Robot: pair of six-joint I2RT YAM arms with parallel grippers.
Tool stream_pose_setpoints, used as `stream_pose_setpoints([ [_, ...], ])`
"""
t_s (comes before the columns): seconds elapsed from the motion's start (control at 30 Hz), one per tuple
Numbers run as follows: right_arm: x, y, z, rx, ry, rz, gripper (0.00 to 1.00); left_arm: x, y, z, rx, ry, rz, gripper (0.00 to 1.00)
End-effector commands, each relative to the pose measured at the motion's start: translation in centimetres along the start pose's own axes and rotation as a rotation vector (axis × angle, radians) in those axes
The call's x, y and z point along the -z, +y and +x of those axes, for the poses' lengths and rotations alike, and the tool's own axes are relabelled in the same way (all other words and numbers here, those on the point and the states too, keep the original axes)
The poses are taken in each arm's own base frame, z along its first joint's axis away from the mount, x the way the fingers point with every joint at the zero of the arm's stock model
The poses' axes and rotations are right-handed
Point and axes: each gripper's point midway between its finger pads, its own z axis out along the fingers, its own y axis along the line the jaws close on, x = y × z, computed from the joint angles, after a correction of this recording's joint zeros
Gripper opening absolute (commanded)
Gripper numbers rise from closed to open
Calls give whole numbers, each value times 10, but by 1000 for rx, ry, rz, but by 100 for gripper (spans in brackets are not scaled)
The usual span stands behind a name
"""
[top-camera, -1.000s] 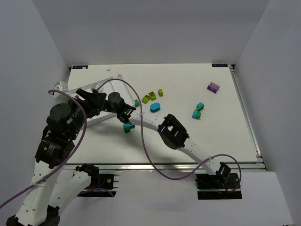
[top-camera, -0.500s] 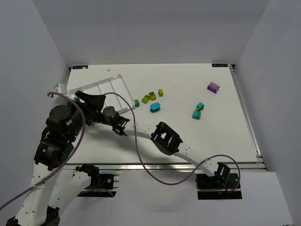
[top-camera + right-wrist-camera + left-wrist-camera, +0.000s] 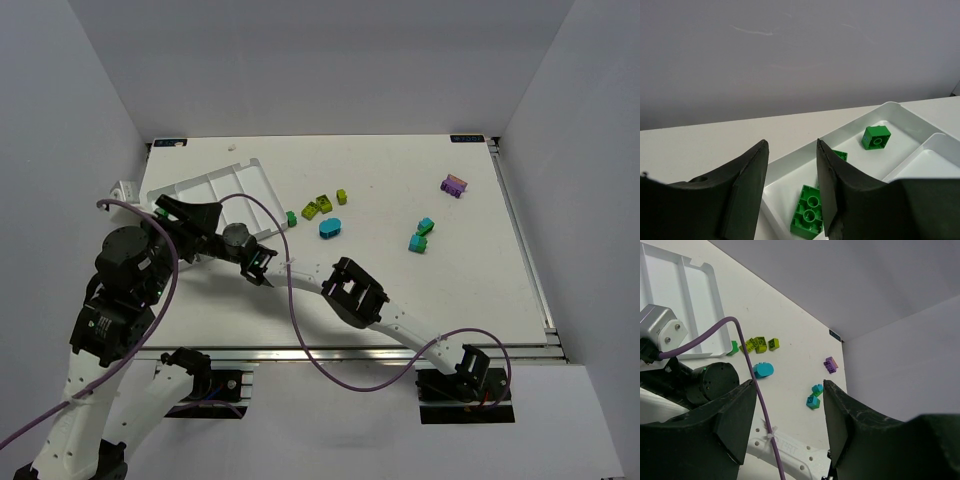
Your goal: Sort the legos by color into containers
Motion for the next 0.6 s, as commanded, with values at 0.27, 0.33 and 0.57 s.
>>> stream_pose_setpoints([
  [0.27, 19, -22, -86, -28, -93, -42, 0, 0, -1, 22, 39, 69, 49, 19],
  [0.33, 39, -48, -129, -51, -97, -69, 0, -3, -1, 29, 35, 93, 63, 9],
  [0.57, 165, -110, -174, -38, 127, -104, 50, -26, 4, 69, 40, 214, 94, 23],
])
